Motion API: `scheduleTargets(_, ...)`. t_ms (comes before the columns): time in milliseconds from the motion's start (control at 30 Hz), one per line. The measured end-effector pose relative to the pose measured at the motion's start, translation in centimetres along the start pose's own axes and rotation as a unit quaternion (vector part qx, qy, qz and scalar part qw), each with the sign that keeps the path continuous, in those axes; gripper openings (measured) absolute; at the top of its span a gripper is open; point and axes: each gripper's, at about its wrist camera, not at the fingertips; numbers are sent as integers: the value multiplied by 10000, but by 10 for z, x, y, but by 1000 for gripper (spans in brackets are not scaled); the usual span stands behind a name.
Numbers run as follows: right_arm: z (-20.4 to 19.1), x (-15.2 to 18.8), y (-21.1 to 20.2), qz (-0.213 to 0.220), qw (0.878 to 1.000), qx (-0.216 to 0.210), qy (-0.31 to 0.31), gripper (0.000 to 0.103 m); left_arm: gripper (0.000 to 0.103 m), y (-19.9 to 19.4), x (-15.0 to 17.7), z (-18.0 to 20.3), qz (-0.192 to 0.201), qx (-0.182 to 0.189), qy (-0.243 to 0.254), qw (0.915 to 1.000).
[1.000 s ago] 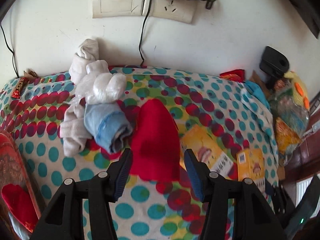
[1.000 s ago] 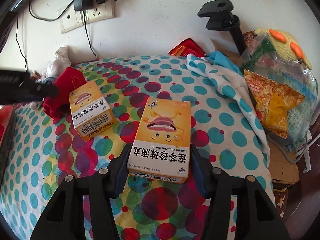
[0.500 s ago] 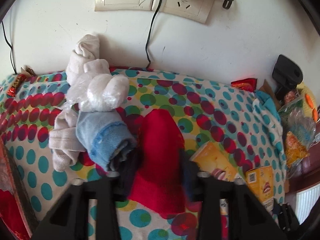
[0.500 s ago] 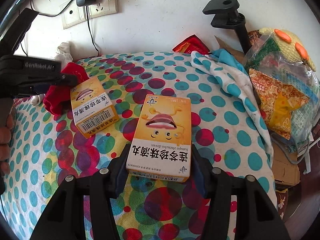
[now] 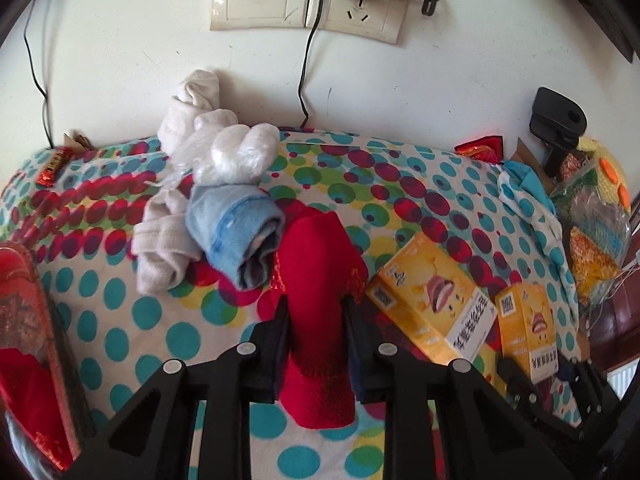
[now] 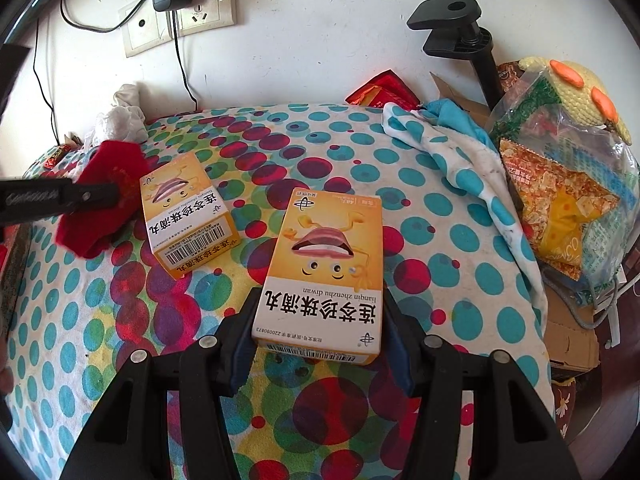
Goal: Organize objects
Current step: 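Grasp the yellow medicine box with the right tool while the left tool grasps a red sock, then carry the red sock into the red tray and open the left tool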
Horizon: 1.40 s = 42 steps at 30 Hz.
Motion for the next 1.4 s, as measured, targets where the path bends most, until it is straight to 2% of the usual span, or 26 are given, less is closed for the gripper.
scheduleTargets(267,-1,-1,0,3,10000,32,14,52,24,-35,38,5,132,-69,198,9997)
scheduleTargets(600,-2,-2,0,31,9999,133,19,52,24,-77,81,18,222,29,570,9981)
scheduleTargets(800,-3,-2,-1,30,9999,135,26,52,24,-102,103,9,291,-5,689,9972)
scheduleTargets(1100,-3,-3,-2,53,9999,145,70,52,24,-156,119,-37,626,-297,535,9962)
scheduleTargets(1400,-4,-3,-3,26,9998,163,81,52,24,-192,116,-130,724,-859,-219,9934)
Point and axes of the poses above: each gripper's, at about its wrist camera, not at the fingertips, and y roughly the way its jaws point, z to its right, x to its underside, and after that the axes turned 11 degrees about -z, right-handed
